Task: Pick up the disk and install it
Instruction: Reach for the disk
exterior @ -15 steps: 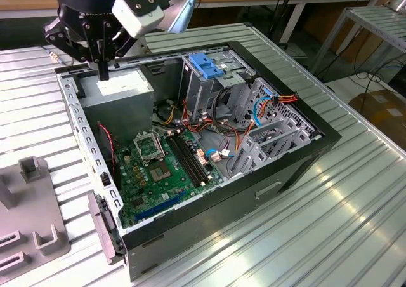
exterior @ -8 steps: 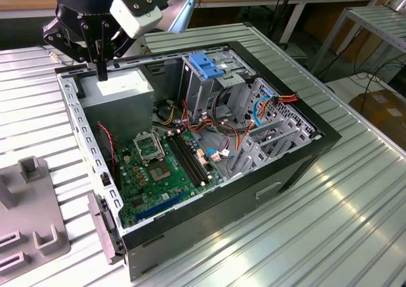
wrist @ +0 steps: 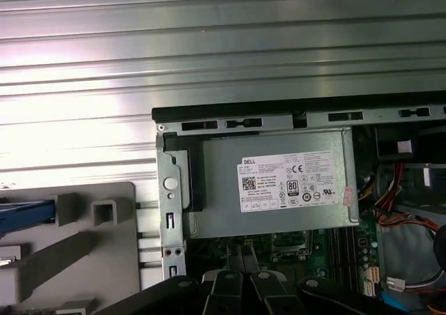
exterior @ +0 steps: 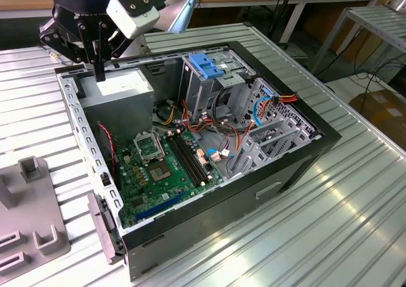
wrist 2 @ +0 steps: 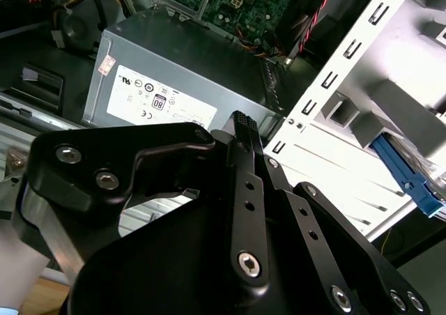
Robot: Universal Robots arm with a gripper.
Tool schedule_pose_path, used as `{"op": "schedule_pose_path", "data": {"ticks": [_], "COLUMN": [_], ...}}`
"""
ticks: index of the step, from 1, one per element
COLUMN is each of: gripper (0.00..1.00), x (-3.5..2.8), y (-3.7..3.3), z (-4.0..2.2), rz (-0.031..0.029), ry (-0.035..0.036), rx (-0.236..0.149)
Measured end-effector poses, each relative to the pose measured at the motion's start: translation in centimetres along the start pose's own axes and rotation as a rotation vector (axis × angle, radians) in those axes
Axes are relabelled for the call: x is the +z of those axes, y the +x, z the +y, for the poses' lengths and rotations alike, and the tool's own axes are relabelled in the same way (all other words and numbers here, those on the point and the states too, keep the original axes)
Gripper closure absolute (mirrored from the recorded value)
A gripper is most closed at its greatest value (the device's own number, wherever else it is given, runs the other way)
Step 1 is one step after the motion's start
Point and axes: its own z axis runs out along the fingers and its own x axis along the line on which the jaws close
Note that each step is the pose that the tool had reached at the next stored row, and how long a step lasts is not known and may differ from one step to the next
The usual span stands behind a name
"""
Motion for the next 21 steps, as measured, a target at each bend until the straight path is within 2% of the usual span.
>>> {"op": "schedule_pose_path", "data": {"ticks": [21], "gripper": [0.9], "x": [0.0], "y": [0.82], "z": [-0.06], "rz": [0.0], "ry": [0.0], "rx": [0.0]}}
